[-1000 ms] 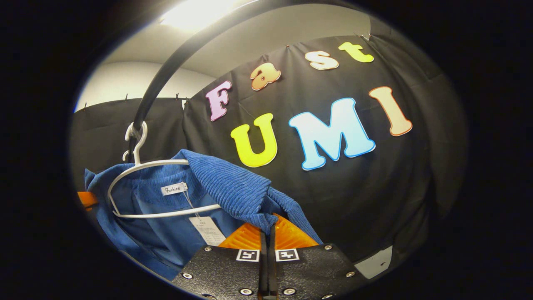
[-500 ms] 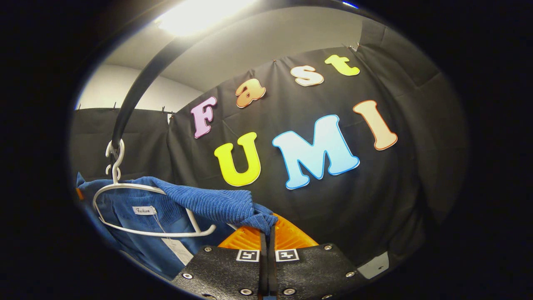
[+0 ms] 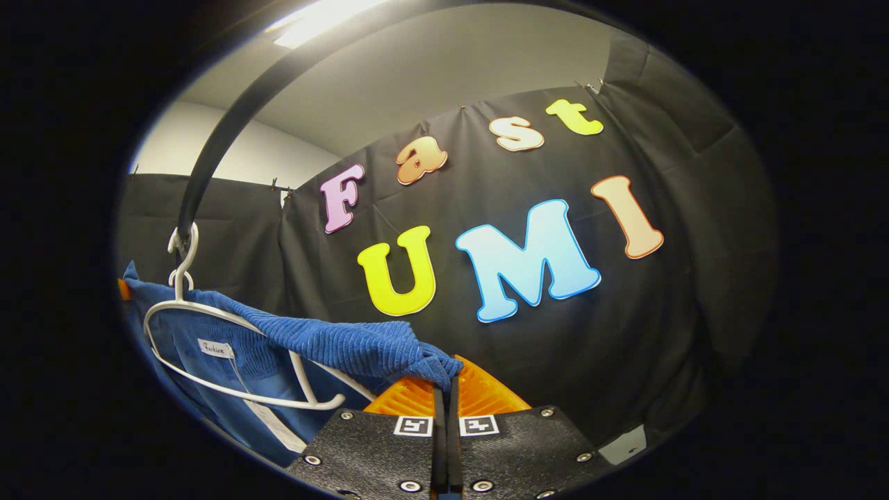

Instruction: Grasp the clothes on the hanger with both hands and then place them into the laundry hamper below.

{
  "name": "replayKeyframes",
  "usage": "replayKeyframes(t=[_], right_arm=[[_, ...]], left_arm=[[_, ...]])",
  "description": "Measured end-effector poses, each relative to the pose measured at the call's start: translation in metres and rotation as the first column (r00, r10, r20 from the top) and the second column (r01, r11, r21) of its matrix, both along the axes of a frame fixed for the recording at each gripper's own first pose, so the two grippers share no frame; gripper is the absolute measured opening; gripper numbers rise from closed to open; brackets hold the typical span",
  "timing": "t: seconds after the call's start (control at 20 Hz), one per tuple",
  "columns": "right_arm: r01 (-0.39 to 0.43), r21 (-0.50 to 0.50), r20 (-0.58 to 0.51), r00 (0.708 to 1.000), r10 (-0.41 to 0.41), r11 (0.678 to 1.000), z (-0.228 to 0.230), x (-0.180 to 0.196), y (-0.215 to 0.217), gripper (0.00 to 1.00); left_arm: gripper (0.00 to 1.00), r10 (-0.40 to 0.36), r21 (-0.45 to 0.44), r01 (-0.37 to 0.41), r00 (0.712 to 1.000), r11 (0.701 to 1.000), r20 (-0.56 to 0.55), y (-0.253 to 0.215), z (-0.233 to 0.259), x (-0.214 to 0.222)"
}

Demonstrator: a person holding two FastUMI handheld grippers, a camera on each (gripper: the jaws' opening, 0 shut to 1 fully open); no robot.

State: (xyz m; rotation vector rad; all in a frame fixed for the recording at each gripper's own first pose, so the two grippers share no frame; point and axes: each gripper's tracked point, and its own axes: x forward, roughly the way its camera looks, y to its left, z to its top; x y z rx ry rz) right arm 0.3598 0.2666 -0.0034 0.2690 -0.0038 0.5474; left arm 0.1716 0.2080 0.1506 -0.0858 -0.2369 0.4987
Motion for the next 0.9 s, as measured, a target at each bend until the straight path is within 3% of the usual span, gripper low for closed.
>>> replayKeyframes(t=[0.15, 0.4, 0.7, 0.9], right_arm=[[-0.021, -0.004, 0.011, 1.0, 0.021, 1.0, -0.001, -0.003, 0.007, 0.0], [-0.045, -0.02, 0.018, 0.999, 0.045, 0.999, -0.002, -0.001, 0.012, 0.0], [-0.047, -0.038, 0.06, 0.997, 0.049, 0.998, 0.005, 0.003, 0.013, 0.0], [-0.041, -0.051, 0.066, 0.997, 0.044, 0.998, 0.002, 0.009, 0.014, 0.0]], left_arm=[[0.01, -0.01, 0.006, 0.01, 1.0, 1.0, -0.016, 0.005, -0.001, 0.003], [0.01, -0.056, -0.059, 0.052, 0.996, 0.997, -0.064, 0.029, -0.03, -0.001], [0.04, -0.08, -0.023, 0.077, 0.986, 0.997, -0.145, 0.038, -0.052, 0.004], [0.01, -0.097, -0.034, 0.093, 0.982, 0.995, -0.165, 0.039, -0.074, 0.009]])
